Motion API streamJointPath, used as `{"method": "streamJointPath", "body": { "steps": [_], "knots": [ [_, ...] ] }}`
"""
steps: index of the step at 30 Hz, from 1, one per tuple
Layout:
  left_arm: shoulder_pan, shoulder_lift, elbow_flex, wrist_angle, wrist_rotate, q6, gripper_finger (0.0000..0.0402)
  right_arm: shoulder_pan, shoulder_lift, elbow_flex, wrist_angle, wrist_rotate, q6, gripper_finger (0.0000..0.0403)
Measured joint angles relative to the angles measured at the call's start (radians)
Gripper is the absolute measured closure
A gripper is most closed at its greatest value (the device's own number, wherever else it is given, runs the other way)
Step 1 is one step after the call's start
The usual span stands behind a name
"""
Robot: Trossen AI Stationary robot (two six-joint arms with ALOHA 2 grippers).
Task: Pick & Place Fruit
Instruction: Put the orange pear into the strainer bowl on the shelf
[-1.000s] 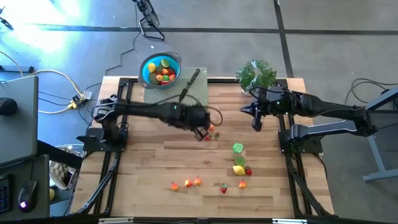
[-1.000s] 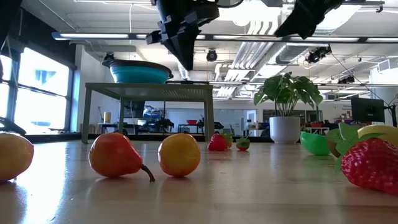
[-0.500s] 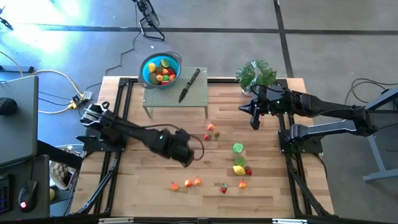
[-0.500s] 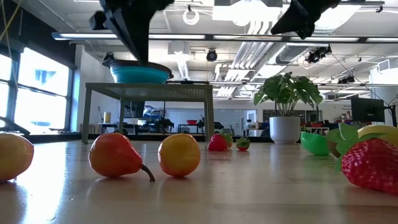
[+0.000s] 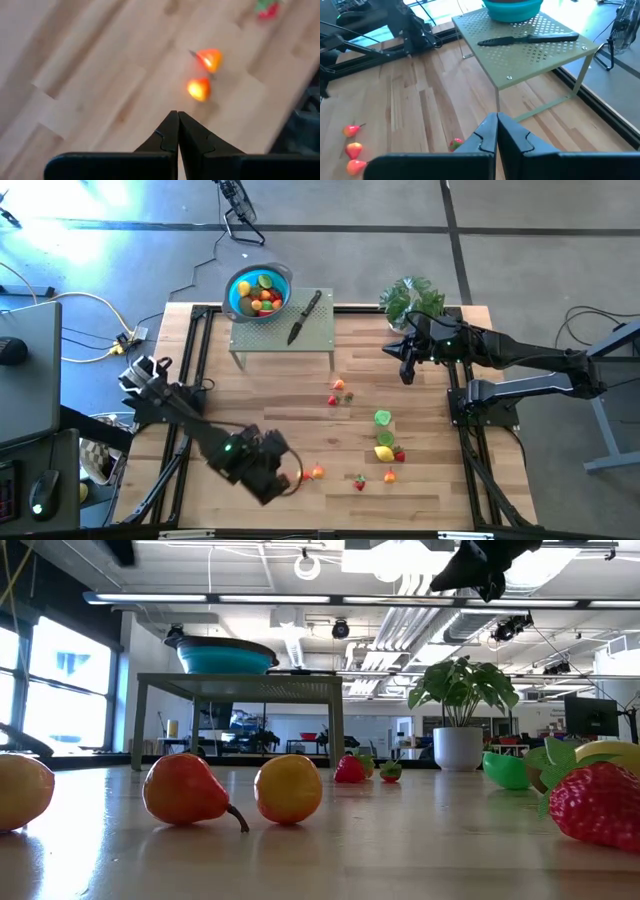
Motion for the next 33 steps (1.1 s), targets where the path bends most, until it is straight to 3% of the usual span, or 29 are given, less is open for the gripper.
{"method": "streamJointPath", "body": {
  "steps": [4,11,20,23,29,33],
  "knots": [
    [-0.061,0.001,0.0,0.049,0.044,-0.056,0.0401,0.0,0.0,0.0,-0.001,-0.003,0.004,0.04],
    [-0.091,0.002,0.0,0.159,0.046,-0.343,0.0401,0.0,0.0,0.0,-0.002,-0.034,0.003,0.0401],
    [-0.089,0.013,0.002,0.151,0.05,-0.723,0.0401,0.0,0.0,0.0,-0.003,-0.035,-0.006,0.0401],
    [-0.088,0.026,0.003,0.152,0.092,-0.82,0.0401,0.0,0.0,0.0,-0.002,-0.034,-0.022,0.0401],
    [-0.088,0.047,0.001,0.144,0.102,-0.826,0.0401,0.0,0.0,0.0,-0.004,-0.034,-0.035,0.0401],
    [-0.088,0.047,0.001,0.14,0.088,-0.736,0.0401,0.0,0.0,0.0,-0.009,-0.034,-0.037,0.0401]
  ]
}}
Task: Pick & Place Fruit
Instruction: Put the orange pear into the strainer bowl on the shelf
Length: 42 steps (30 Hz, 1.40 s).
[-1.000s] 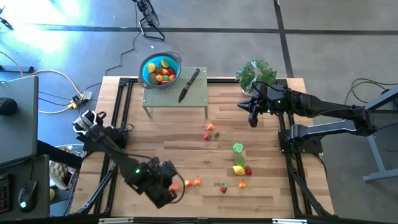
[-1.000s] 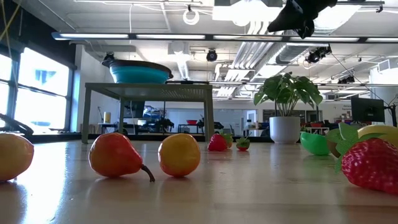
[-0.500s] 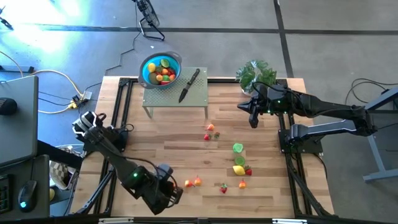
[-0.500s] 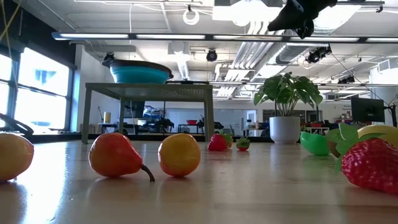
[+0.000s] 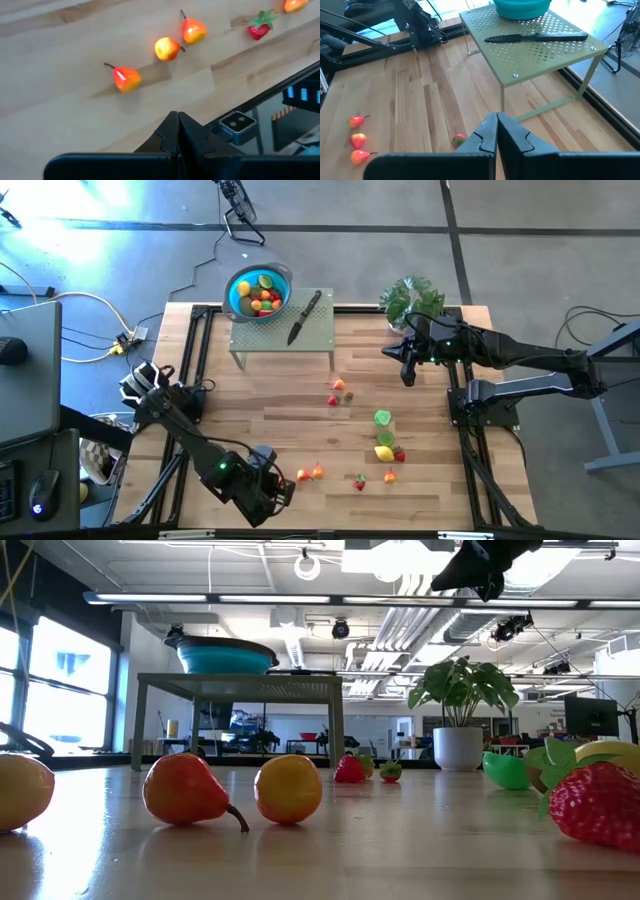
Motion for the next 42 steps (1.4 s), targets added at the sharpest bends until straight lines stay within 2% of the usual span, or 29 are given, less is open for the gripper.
{"method": "streamJointPath", "body": {
  "steps": [6,17,21,28,42],
  "knots": [
    [0.0,0.0,0.0,-0.064,0.071,-0.065,0.0381,0.0,0.0,0.0,0.001,0.0,-0.001,0.0401],
    [0.0,0.0,0.0,-0.096,0.094,-0.079,0.0232,0.0,0.0,0.0,0.002,0.0,-0.02,0.0401],
    [0.0,0.0,0.0,-0.088,0.091,-0.07,0.0199,0.0,0.0,0.0,0.002,0.0,-0.021,0.0401],
    [0.013,0.018,0.0,-0.062,0.061,-0.106,0.019,0.0,0.0,0.0,0.003,0.0,-0.024,0.0401],
    [0.033,0.174,0.0,-0.06,0.083,-0.155,0.019,0.0,0.0,0.0,0.003,0.005,-0.025,0.0401]
  ]
}}
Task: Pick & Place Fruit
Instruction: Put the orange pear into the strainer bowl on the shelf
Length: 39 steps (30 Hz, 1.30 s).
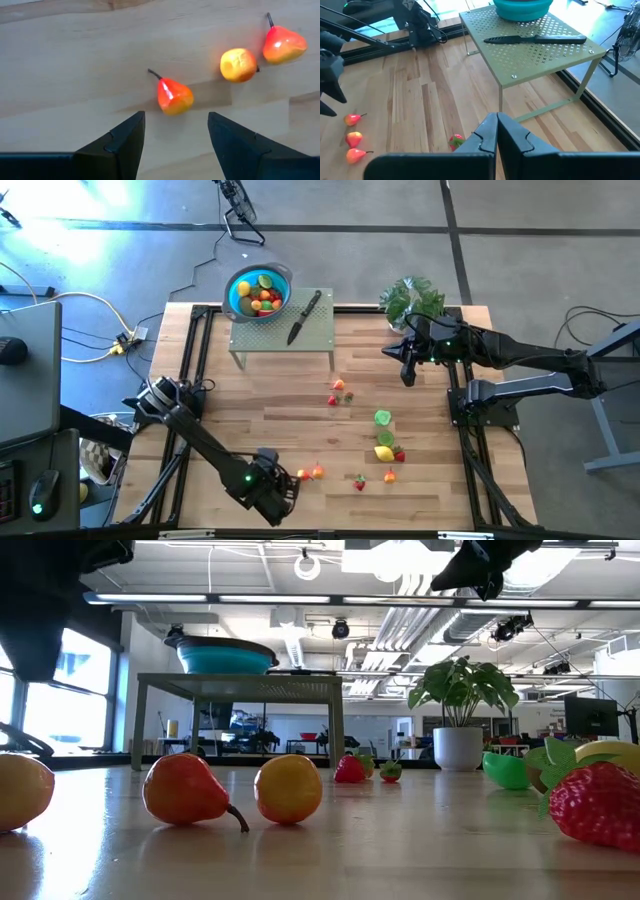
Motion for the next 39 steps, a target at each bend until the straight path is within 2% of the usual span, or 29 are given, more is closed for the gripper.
{"method": "streamJointPath", "body": {
  "steps": [12,19,27,39],
  "knots": [
    [0.0,0.085,0.0,0.078,-0.007,-0.002,0.019,0.0,0.0,0.0,0.0,0.0,0.0,0.04],
    [0.0,0.121,0.0,0.081,-0.008,-0.066,0.019,0.0,0.0,0.0,0.0,0.0,0.0,0.04],
    [0.0,0.12,0.0,0.07,-0.095,-0.08,0.019,0.0,0.0,0.0,0.0,0.0,0.0,0.04],
    [0.0,0.138,0.0,0.066,-0.039,-0.082,0.019,0.0,0.0,0.0,0.0,0.0,0.0,0.04]
  ]
}}
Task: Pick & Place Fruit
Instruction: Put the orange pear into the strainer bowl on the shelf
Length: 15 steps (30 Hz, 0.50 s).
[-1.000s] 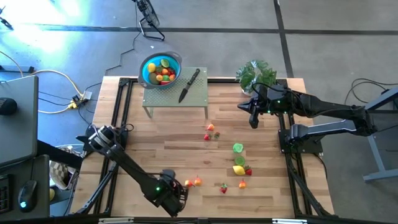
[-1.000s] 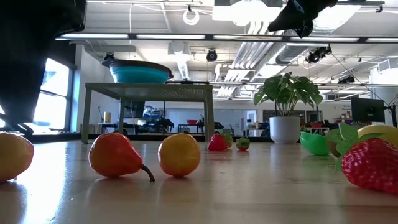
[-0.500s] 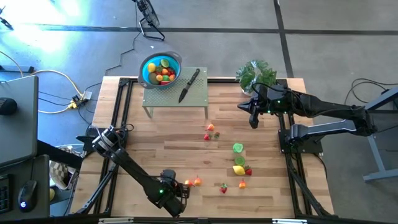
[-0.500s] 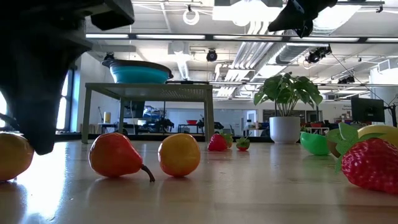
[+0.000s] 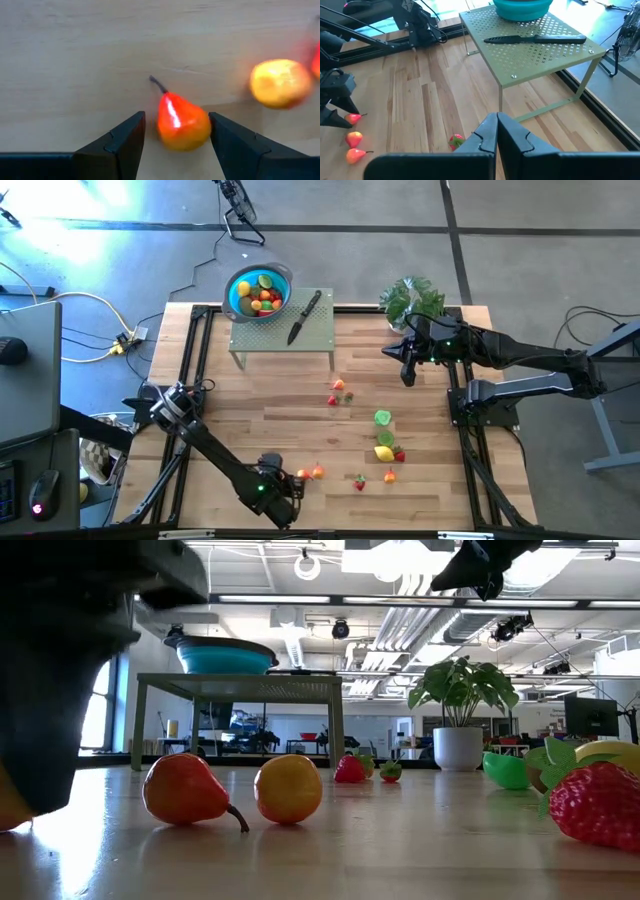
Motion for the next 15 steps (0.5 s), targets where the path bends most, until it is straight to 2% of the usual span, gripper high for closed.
{"method": "streamJointPath", "body": {
  "steps": [11,15],
  "knots": [
    [0.001,0.01,0.001,0.006,0.006,-0.001,0.019,0.0,0.0,0.0,-0.001,0.0,0.0,0.04],
    [0.001,0.01,0.001,0.005,0.007,-0.001,0.0203,0.0,0.0,0.0,-0.001,0.0,0.0,0.04]
  ]
}}
